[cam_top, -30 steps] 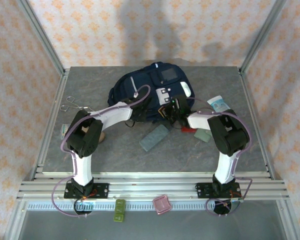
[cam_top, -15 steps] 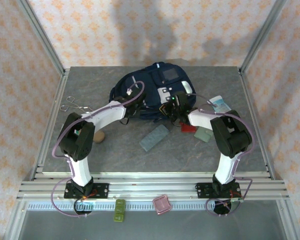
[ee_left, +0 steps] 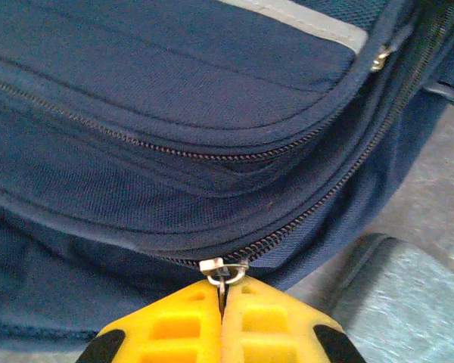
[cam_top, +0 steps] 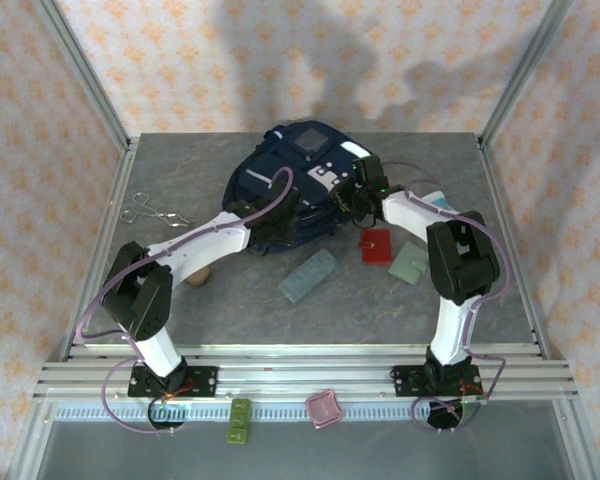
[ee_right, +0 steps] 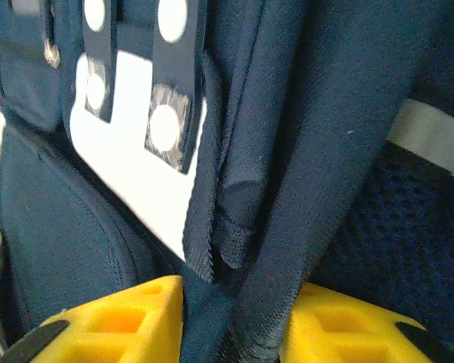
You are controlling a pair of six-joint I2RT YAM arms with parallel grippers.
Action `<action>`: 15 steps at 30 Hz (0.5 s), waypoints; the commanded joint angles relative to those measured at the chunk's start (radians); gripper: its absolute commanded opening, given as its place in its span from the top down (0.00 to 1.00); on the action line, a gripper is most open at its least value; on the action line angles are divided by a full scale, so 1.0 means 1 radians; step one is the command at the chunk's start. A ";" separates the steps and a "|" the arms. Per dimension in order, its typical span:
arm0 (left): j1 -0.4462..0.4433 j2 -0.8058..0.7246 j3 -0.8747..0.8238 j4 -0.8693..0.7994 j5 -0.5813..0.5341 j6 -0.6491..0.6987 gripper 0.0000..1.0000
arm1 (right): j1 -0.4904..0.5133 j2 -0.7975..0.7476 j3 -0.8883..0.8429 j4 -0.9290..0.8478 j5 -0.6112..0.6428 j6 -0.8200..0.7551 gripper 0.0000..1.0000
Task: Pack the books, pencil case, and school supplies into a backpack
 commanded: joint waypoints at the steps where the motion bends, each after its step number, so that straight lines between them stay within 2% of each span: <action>1: -0.004 0.003 0.063 0.020 0.020 -0.028 1.00 | 0.007 -0.109 -0.071 0.065 -0.037 0.022 0.60; 8: -0.008 0.035 0.104 0.019 0.037 -0.010 1.00 | 0.062 -0.223 -0.242 0.169 -0.157 0.101 0.55; 15: -0.023 0.035 0.102 0.020 0.041 -0.010 1.00 | 0.125 -0.175 -0.259 0.260 -0.181 0.169 0.54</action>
